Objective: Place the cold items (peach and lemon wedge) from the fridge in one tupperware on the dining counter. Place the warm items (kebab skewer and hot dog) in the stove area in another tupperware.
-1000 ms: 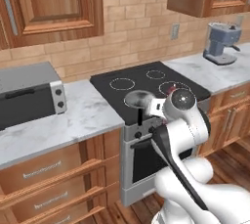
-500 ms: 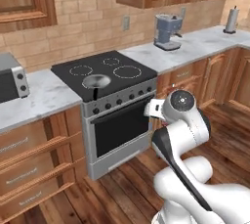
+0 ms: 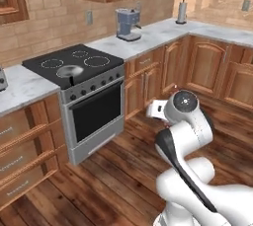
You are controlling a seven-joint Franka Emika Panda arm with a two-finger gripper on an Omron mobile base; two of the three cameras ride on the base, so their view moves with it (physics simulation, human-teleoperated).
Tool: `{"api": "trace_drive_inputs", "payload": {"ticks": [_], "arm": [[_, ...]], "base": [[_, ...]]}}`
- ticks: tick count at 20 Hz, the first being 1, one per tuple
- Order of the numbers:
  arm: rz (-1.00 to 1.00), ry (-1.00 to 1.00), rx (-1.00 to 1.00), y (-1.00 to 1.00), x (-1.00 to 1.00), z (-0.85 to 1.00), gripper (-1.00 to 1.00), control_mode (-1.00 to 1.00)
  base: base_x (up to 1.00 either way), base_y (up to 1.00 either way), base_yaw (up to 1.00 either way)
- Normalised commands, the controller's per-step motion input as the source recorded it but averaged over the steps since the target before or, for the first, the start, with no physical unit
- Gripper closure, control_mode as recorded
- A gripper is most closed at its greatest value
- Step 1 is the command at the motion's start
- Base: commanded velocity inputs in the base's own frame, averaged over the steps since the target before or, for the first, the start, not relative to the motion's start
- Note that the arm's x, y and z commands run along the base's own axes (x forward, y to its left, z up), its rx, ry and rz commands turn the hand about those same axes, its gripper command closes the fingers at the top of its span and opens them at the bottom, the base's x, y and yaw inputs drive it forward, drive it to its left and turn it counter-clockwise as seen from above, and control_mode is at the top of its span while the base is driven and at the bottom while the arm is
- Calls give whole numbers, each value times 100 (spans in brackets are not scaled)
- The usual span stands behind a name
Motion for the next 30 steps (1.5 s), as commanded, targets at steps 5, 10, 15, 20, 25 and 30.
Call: {"api": "trace_drive_inputs", "payload": {"ticks": [5, 10, 15, 20, 25, 30], "arm": [[0, 0, 0, 0, 0, 0, 100, 100], [0, 0, 0, 0, 0, 0, 100, 100], [0, 0, 0, 0, 0, 0, 100, 100], [0, 0, 0, 0, 0, 0, 100, 100], [0, 0, 0, 0, 0, 0, 100, 100], [0, 0, 0, 0, 0, 0, 100, 100]], "base": [[-100, 84, -23], [-100, 52, -16], [-100, 40, -15], [-100, 0, 1], [-100, 0, 0], [-100, -5, 0]]}}
